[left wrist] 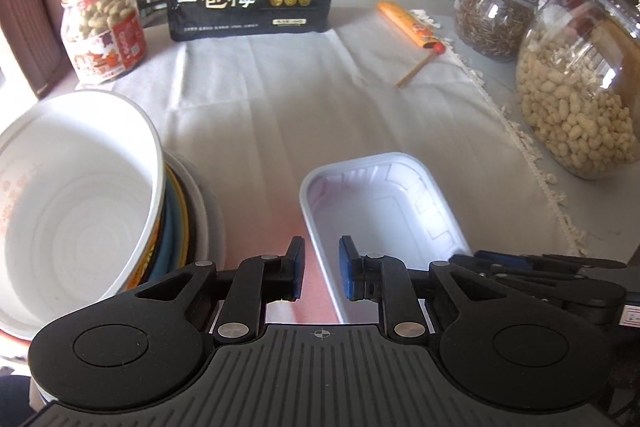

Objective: Organize plates and bowls
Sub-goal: 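Grasp the tray rim with the left gripper and lift it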

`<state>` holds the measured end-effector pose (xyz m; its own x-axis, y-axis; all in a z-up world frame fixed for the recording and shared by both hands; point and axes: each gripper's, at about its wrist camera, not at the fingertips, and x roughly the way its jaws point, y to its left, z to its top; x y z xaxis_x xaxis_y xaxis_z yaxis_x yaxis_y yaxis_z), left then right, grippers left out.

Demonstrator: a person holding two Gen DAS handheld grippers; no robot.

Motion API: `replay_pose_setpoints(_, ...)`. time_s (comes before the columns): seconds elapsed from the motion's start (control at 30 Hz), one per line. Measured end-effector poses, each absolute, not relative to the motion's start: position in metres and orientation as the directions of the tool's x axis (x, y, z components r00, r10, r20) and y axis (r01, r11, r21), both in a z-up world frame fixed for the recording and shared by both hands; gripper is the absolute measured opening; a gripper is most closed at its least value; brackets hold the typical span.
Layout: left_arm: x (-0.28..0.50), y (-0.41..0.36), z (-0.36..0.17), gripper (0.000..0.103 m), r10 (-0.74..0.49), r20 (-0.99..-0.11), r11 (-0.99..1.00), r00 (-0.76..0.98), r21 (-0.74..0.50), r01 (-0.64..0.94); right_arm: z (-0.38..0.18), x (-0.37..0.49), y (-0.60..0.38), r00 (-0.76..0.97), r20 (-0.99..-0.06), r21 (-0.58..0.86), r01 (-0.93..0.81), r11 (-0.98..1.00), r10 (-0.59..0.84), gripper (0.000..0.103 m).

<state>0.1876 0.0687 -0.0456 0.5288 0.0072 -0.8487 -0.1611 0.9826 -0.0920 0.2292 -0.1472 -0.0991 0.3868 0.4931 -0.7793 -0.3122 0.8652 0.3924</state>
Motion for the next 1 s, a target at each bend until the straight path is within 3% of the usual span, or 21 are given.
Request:
replay_pose_setpoints(0.23, 0.193, 0.075, -0.071, 0.021, -0.153, -0.878, 0.953, 0.454, -0.252, -0.166, -0.103, 0.226, -0.150, 0.379, -0.784, 0.390, -0.317, 0.865, 0.492, 0.032)
replay_pose_setpoints(0.5, 0.190, 0.066, -0.087, 0.022, -0.178, -0.901, 0.953, 0.395, -0.258, -0.158, -0.101, 0.207, -0.137, 0.334, -0.786, 0.385, -0.393, 0.835, 0.520, 0.034)
replay_pose_setpoints(0.73, 0.191, 0.073, -0.102, 0.022, -0.161, -0.913, 0.946, 0.374, -0.250, -0.205, -0.101, 0.216, -0.149, 0.385, -0.792, 0.358, -0.337, 0.871, 0.474, 0.033)
replay_pose_setpoints(1.0, 0.199, 0.062, -0.102, 0.022, -0.136, -0.913, 0.965, 0.384, -0.210, -0.157, -0.101, 0.219, -0.141, 0.403, -0.788, 0.339, -0.346, 0.875, 0.465, 0.034)
